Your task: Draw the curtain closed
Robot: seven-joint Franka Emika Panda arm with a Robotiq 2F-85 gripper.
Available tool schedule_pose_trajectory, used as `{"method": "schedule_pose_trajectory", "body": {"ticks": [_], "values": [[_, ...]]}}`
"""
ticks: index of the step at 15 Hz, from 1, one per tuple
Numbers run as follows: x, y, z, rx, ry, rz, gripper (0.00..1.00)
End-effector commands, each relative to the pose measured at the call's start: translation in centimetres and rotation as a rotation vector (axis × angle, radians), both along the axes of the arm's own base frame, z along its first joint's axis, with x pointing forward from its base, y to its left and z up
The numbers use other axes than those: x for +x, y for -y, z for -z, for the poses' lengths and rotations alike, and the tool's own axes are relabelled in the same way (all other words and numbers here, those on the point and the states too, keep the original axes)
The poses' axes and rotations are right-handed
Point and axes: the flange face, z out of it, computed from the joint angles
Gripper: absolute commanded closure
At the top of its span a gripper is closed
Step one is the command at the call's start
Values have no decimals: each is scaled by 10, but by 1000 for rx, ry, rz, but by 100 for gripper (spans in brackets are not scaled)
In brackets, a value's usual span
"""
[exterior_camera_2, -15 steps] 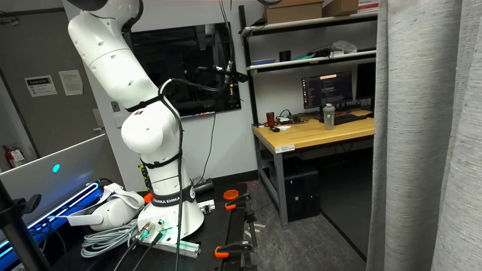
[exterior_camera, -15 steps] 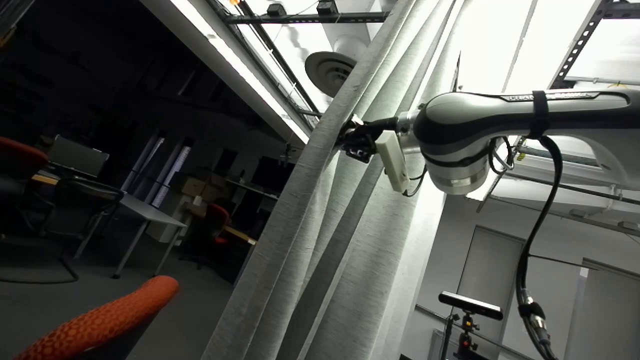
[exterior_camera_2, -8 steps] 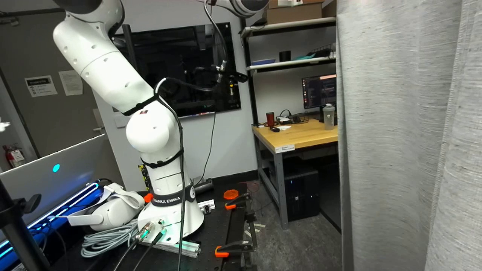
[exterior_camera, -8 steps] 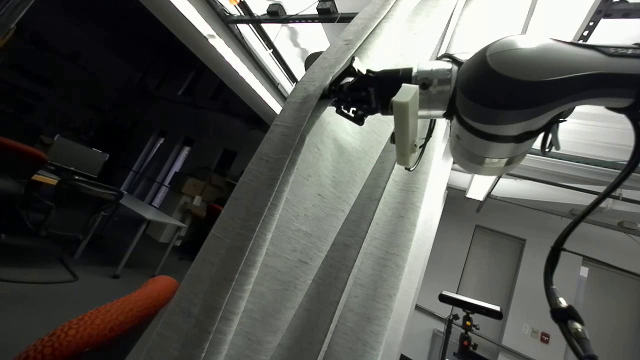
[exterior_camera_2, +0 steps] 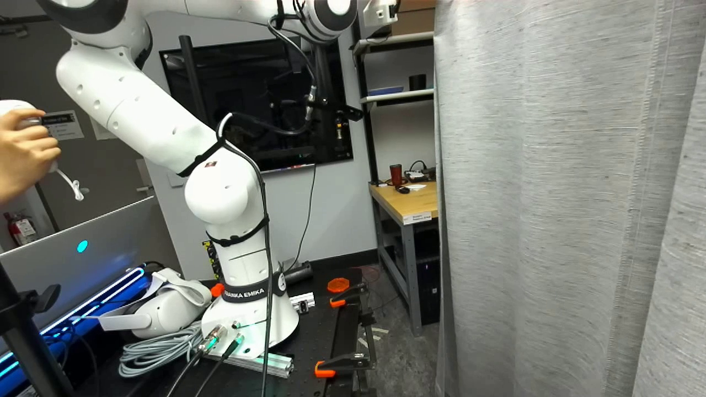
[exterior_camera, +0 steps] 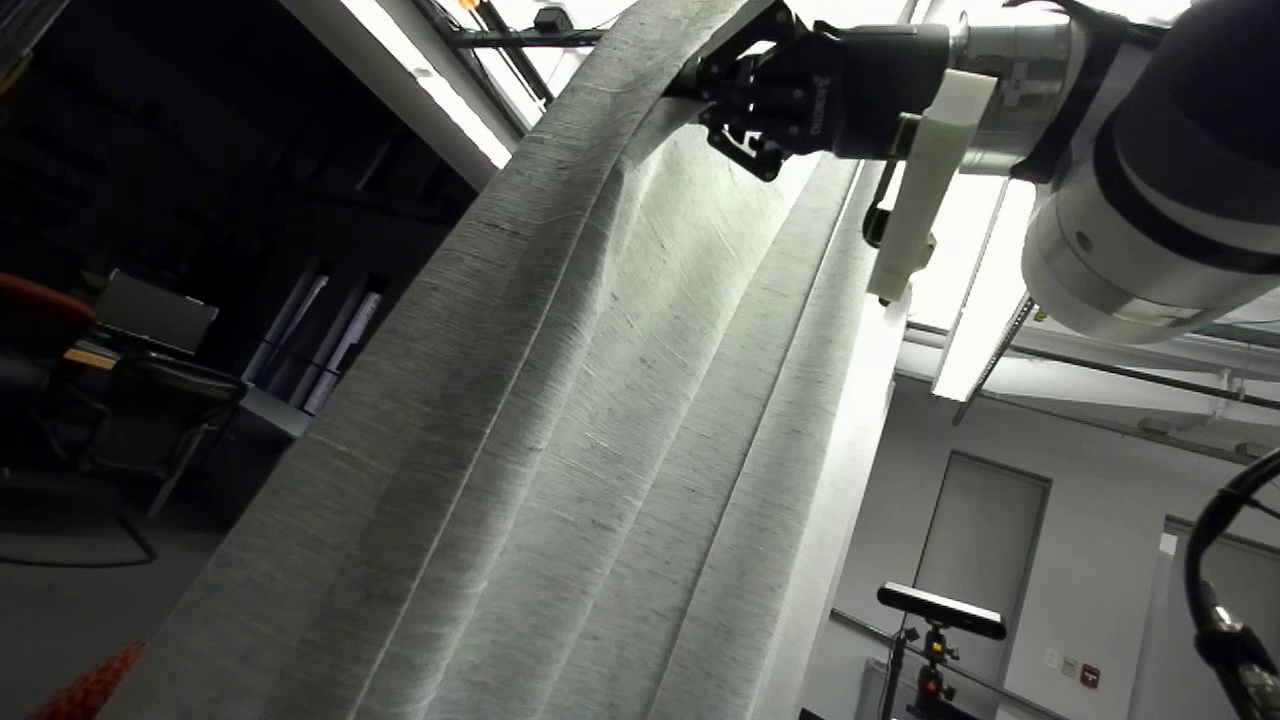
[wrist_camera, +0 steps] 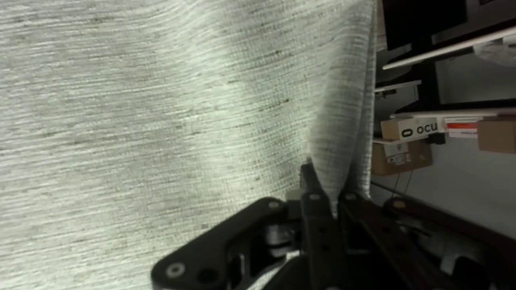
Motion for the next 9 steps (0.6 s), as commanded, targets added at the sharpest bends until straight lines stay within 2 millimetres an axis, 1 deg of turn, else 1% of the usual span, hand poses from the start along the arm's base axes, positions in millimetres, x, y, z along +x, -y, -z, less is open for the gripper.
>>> {"method": "schedule_pose_trajectory", "body": {"ticks": [1,2,3,9], "values": [[-23,-40,68,-112,-119,-41,100],[-27,-47,73,-128,-110,-49,100],[-30,-53,73,-139,-97,-52,100],[-36,-68,74,-199,-54,-10,100]]}}
